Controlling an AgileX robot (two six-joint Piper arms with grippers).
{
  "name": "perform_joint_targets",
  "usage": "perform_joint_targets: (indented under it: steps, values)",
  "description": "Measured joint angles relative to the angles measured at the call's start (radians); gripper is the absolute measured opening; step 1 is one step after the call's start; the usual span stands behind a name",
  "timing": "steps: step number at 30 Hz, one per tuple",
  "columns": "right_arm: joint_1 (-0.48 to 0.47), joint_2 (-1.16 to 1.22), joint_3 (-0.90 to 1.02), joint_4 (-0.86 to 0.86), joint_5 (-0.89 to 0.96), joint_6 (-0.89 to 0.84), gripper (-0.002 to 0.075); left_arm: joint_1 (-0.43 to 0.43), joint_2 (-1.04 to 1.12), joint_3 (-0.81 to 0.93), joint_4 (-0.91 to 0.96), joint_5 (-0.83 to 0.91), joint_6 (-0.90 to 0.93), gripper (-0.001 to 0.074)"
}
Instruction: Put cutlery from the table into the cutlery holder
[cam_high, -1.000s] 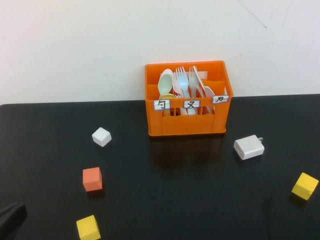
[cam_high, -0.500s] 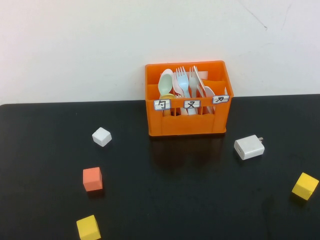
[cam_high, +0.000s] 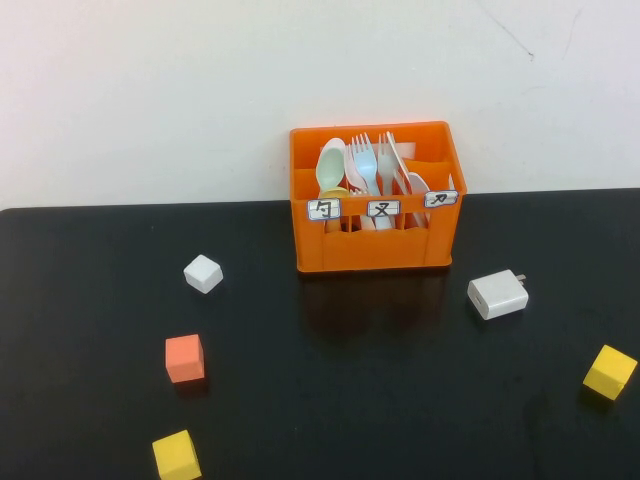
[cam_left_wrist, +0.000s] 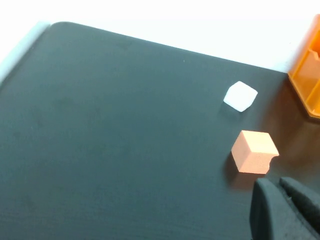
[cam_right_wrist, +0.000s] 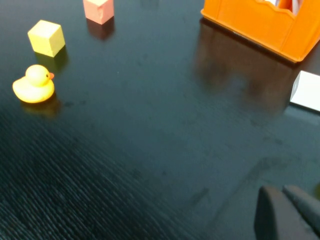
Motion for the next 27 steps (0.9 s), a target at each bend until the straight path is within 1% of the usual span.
perform_joint_targets:
  steps: [4,12,27]
  values:
    - [0.0,0.0,0.0,0.0,0.0,0.0,-0.0002,-0.002,0.0,0.0,0.016,0.002,-0.006,-0.0001]
    - [0.0,0.0,0.0,0.0,0.0,0.0,-0.0002,-0.093,-0.002,0.0,0.061,0.004,-0.006,-0.0001]
    - [0.0,0.0,0.0,0.0,0.0,0.0,-0.0002,-0.097,-0.002,0.0,0.067,0.006,-0.006,-0.0001]
